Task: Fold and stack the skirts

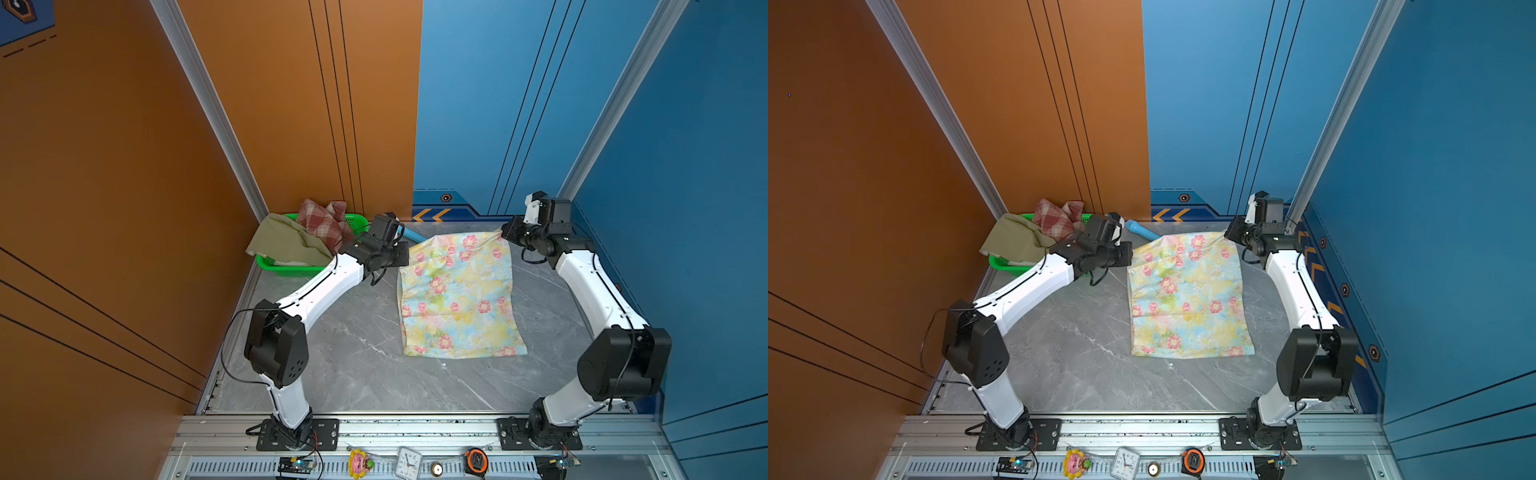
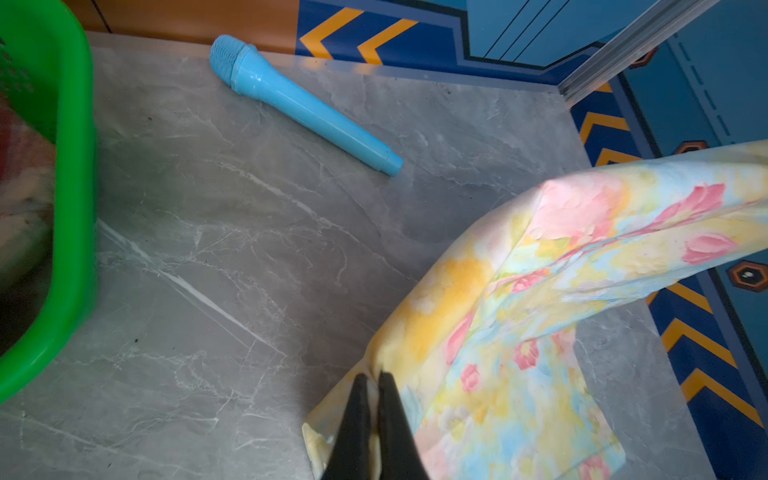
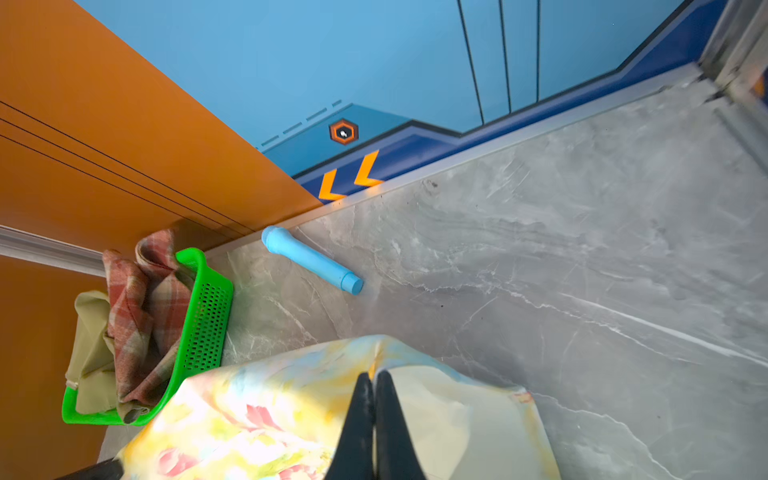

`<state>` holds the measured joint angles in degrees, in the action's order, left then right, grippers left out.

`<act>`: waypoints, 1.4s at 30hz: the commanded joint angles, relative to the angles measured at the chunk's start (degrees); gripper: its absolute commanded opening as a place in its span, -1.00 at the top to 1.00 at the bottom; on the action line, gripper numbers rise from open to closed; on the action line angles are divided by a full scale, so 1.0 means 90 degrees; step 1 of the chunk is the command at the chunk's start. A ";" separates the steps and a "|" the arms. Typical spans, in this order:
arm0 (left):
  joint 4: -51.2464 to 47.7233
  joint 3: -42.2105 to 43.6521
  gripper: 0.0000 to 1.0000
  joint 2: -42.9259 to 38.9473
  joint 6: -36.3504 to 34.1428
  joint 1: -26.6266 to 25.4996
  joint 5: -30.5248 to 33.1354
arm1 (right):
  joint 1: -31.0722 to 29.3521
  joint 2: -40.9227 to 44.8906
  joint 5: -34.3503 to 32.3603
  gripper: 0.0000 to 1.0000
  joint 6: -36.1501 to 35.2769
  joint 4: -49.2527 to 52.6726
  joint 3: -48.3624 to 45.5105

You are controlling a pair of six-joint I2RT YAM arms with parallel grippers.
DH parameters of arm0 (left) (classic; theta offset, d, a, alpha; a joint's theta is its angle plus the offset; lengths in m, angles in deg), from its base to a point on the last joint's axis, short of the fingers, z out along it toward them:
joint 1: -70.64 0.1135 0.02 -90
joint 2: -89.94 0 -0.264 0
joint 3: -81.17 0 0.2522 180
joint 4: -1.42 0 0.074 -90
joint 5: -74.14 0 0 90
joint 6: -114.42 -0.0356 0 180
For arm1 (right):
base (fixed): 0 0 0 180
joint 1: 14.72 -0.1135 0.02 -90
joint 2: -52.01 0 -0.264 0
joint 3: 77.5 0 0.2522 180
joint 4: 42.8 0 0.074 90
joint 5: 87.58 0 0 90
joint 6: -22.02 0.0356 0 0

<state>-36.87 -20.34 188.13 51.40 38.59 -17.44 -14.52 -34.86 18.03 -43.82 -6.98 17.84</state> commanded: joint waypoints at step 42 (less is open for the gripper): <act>0.1195 0.2623 0.06 0.0422 0.1151 -0.0396 -0.1009 | 0.0211 -0.1419 -0.0666 -0.35 0.0387 -0.0233 -0.1898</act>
<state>-30.12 2.20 190.67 60.75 34.61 -24.19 -13.05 -45.92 11.80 -40.85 -7.72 -0.95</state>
